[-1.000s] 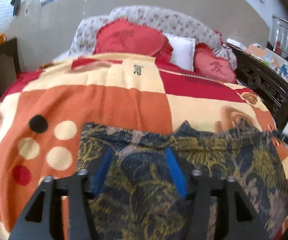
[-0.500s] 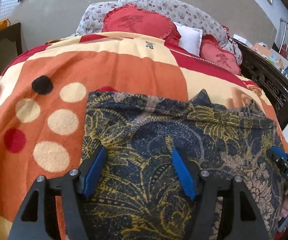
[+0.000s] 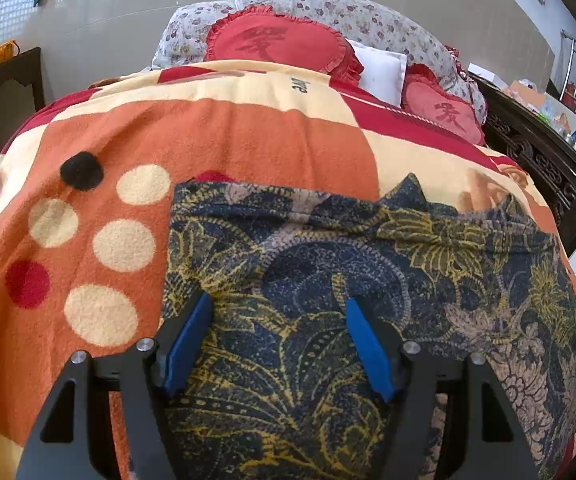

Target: Fold small clothes

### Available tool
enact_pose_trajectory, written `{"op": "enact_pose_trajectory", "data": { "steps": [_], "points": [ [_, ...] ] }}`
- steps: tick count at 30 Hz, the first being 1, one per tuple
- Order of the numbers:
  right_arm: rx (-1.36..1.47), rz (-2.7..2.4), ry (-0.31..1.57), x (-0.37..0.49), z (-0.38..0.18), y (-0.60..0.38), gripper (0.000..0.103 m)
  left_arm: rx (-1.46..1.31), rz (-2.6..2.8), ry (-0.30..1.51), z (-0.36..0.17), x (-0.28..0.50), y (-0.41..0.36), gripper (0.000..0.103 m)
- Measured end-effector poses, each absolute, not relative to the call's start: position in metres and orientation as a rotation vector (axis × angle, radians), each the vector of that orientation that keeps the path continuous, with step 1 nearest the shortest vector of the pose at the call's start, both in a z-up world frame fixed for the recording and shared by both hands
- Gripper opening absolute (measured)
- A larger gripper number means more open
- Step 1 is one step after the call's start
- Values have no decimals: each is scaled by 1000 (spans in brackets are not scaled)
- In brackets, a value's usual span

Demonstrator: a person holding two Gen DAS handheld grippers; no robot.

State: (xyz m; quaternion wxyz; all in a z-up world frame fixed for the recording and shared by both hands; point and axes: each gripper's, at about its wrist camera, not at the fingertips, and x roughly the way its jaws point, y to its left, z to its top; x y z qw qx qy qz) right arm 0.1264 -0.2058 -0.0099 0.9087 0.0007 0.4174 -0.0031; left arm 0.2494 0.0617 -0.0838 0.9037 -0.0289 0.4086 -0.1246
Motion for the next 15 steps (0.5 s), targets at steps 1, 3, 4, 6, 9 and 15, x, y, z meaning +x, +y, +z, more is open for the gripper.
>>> {"op": "enact_pose_trajectory", "data": {
  "steps": [1,3,4,6,9,15],
  "points": [
    [8,48,828,111,-3,-188,71,-59,-257,844,-84,249,62,73],
    [-10,115,781,89,1,-162,71,-60,-257,844,-84,250,61,73],
    [-25,138,774,79,-2,-150,71,-60,-257,844,-84,249,62,73],
    [-37,172,806,71,-16,-133,71,-60,-258,844,-84,249,61,73],
    [-59,174,923,71,-56,-124,71,-60,-258,844,-84,250,62,73],
    [-82,180,862,65,-66,-121,75,-58,-256,844,-83,250,61,73]
  ]
}}
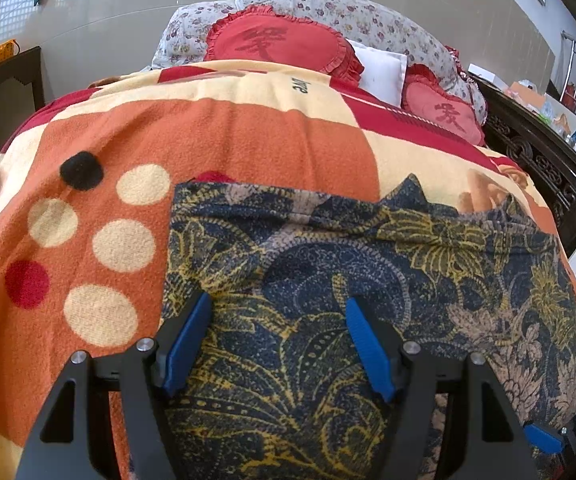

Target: Fold small clothes

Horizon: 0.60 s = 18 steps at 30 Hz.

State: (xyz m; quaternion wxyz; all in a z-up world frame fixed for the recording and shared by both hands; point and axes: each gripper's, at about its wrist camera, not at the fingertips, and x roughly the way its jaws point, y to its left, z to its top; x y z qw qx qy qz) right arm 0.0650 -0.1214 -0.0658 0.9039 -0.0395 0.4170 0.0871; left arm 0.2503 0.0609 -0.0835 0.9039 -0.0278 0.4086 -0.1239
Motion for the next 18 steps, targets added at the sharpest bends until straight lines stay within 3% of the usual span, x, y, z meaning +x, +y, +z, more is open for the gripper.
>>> {"op": "enact_pose_trajectory", "data": {
  "steps": [2,6,9,14,18],
  "points": [
    [-81,180,855,65,-66,-122,76,-53,-256,847,-84,251,61,73],
    [-59,190,852,62,-67,-123,76,-12,-269,880,-83,253,54,85],
    [-80,185,866,63,-65,-123,76,-11,-317,933,-62,245,58,84],
    [-119,141,794,45,-32,-136,75,-61,-366,833,-14,185,94,85],
    [-146,-8,753,34,-22,-170,75,-129,-520,827,-14,120,98,84]
  ]
}}
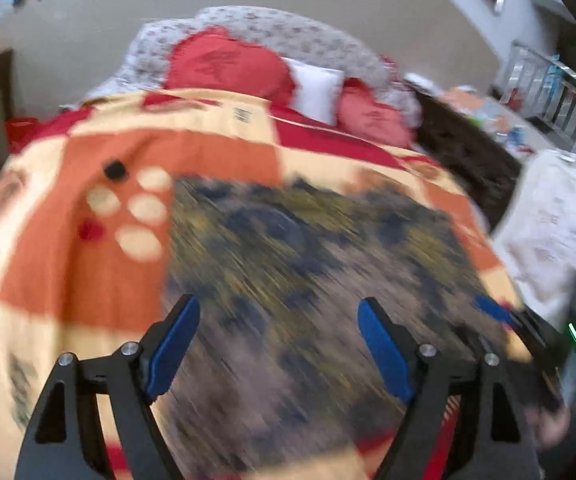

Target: Fold small clothes

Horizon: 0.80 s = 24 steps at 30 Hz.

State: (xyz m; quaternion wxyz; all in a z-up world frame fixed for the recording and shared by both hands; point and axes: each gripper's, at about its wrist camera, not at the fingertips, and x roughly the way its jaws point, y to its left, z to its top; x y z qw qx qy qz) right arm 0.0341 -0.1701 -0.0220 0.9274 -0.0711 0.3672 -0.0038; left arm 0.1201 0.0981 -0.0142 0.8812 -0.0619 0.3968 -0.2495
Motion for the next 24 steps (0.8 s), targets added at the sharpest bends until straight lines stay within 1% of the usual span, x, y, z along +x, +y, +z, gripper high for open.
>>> {"op": "enact_pose_trajectory", "data": {
  "steps": [2,5,6,7,11,12,13,15,20,24],
  "points": [
    [-84,-47,786,37,-28,-190,75,-140,-554,829,-26,97,94,84],
    [11,-70,887,44,-56,-210,76,-184,-532,938,-65,88,93,83],
    [42,-53,872,42,-62,-215,78,-212,-506,975,-77,89,97,74],
    [65,-39,857,40,-61,-218,79,-265,-497,972,-81,87,105,70],
    [93,-16,849,39,-61,-220,82,-418,-503,948,-69,63,126,72],
    [91,-16,846,38,-61,-220,82,-446,-517,926,-64,50,129,76],
    [88,-17,844,38,-62,-219,82,-462,-529,906,-61,41,131,82],
    [81,-20,842,37,-64,-217,83,-484,-526,888,-62,26,132,87],
    [73,-22,841,38,-64,-216,84,-568,-459,945,-85,33,135,86],
    [80,-18,839,38,-64,-216,84,-798,-392,942,-89,50,153,88]
  ]
}}
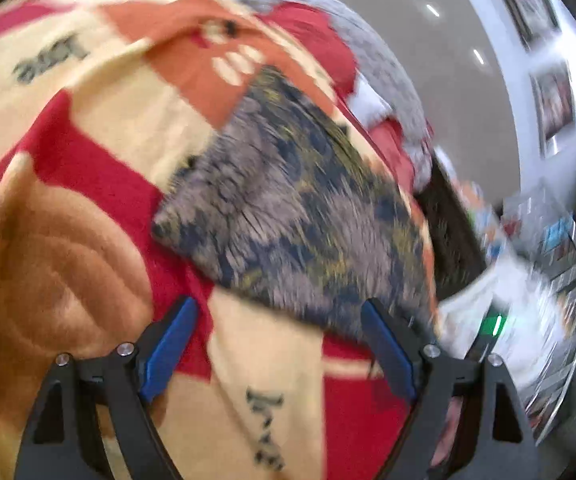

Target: Fold small clothes

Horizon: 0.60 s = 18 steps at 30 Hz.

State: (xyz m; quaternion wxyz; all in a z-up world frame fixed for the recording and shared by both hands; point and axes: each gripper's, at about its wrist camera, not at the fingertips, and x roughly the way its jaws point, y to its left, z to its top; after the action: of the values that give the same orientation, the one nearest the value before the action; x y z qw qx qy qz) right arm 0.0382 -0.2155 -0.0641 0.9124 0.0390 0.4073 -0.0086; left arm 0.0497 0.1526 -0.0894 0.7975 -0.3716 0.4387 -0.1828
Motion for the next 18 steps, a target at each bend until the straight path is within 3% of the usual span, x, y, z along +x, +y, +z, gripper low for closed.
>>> {"op": "enact_pose_trajectory", "data": {
  "steps": [4,8,11,13,18],
  "points": [
    [76,-20,840,38,-64,-216,84,-1081,-333,942,-97,73,173,96],
    [76,-21,839,38,-64,-216,84,-1269,-305,947,-104,93,187,96],
    [75,-22,839,38,-64,-216,84,-1290,-351,951,-102,102,184,95],
    [75,-22,839,38,-64,-216,84,-1264,-437,938,-97,103,177,81],
    [75,-21,840,38,-65,-216,84,-1060,-429,936,-93,102,173,80]
  ]
}}
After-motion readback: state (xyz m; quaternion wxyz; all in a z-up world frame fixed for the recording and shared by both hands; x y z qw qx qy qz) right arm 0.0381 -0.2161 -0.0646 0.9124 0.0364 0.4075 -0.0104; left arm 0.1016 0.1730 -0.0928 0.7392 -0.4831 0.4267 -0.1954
